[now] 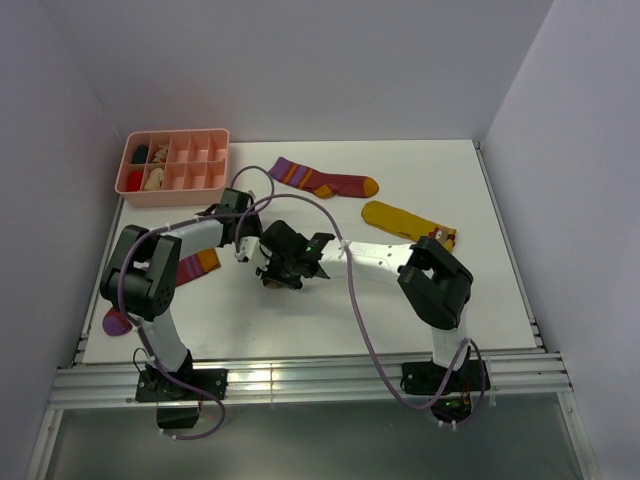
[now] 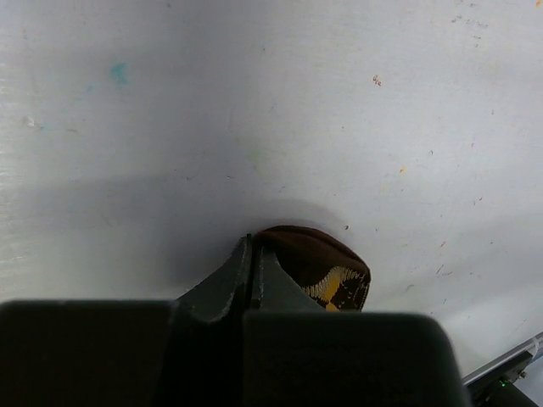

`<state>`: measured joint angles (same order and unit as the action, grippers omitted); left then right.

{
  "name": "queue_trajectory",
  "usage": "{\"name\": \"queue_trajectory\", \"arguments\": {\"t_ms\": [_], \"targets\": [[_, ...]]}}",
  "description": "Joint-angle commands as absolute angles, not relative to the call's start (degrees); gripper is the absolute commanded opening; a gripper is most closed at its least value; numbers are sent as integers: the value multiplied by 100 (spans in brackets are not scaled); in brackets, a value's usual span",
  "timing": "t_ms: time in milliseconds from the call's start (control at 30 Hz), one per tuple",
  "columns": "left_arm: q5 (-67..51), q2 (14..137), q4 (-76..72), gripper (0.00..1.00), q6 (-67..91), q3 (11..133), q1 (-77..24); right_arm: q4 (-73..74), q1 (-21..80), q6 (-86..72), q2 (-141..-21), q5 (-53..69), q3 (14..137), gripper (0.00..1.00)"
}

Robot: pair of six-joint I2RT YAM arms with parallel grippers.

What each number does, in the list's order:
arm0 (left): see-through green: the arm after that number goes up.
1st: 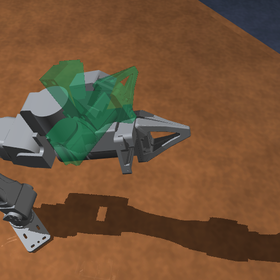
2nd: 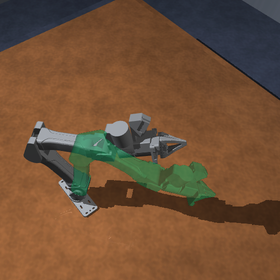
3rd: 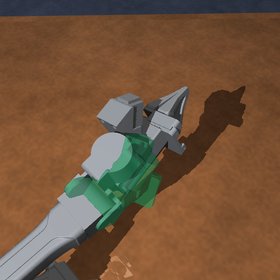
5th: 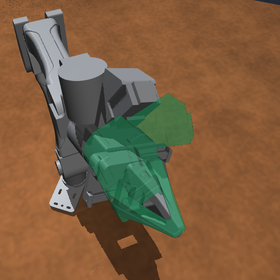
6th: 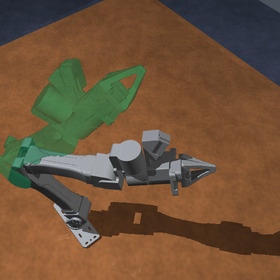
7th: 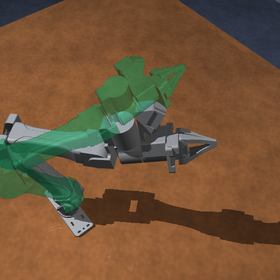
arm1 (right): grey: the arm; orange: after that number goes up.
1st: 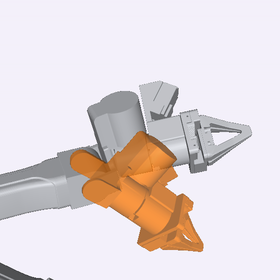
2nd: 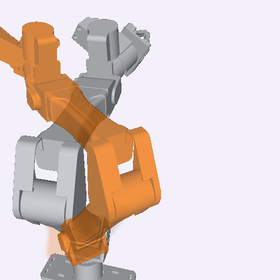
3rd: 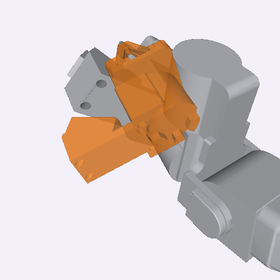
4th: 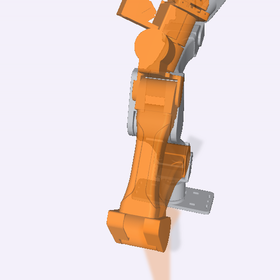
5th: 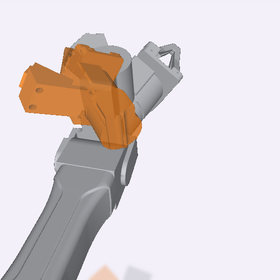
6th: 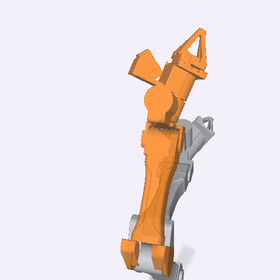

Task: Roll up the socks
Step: Roll the sock at the center of the board.

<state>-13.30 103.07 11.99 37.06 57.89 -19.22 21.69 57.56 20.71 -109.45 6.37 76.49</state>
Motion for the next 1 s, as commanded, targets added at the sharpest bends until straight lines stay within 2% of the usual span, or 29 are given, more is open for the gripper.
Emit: {"name": "queue_trajectory", "arguments": {"t_ms": [0,433,600,733,767,833,867,967], "targets": [[-1169,10538,1187,1,3524,5906,-1934,2293,5924,2162,-10494,615,7734,0],[-1388,10705,1029,1,3340,6082,-1934,2725,5985,2391,-11601,1669,8174,0],[-1310,10609,949,7,3331,6029,-1934,2918,5915,2364,-12102,2204,8244,0],[-1055,10284,747,21,3357,5941,-1916,3014,5687,2294,-12217,2565,8209,0],[-985,10222,730,31,3366,5959,-1907,3128,5600,2320,-12260,2593,8218,0],[-800,10046,729,42,3463,5994,-1820,3208,5537,2312,-12296,2619,8262,0],[-739,9994,764,50,3506,6038,-1776,3234,5511,2312,-12339,2654,8270,0],[-545,9765,782,62,3674,6047,-1565,3375,5405,2277,-12392,2795,8323,0]]}}
